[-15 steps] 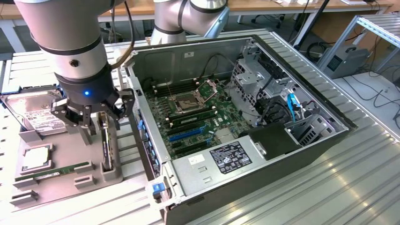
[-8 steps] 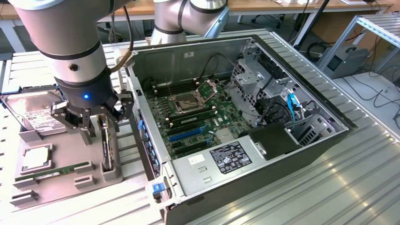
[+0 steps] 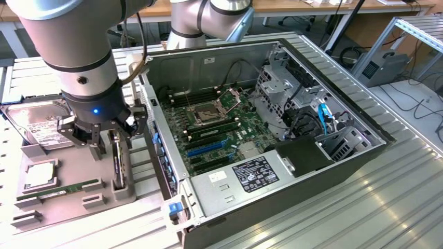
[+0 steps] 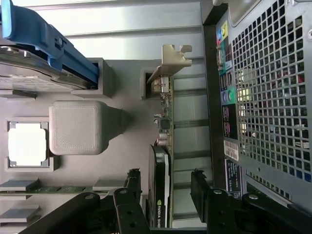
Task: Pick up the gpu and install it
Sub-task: 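Pick up the gpu and move the gpu toward the slot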
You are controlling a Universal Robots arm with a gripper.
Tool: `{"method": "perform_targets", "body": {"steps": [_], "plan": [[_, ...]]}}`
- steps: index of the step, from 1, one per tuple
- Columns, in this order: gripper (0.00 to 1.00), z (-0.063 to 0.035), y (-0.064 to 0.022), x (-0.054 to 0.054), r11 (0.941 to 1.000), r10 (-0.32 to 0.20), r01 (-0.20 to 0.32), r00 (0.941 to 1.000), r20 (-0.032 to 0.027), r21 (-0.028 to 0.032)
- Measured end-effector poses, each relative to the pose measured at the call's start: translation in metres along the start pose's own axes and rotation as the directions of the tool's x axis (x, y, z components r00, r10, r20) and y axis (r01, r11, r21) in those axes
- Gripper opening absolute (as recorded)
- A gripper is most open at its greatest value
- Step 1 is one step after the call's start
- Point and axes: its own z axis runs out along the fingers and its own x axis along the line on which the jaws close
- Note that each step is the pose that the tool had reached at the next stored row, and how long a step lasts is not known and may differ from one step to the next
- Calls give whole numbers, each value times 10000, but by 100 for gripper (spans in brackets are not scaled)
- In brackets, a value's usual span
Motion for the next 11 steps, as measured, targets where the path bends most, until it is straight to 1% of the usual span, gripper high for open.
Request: {"method": "perform_targets", "body": {"steps": [11], "plan": [[54, 111, -5, 13, 10000, 0, 0, 10000, 0, -1]]}}
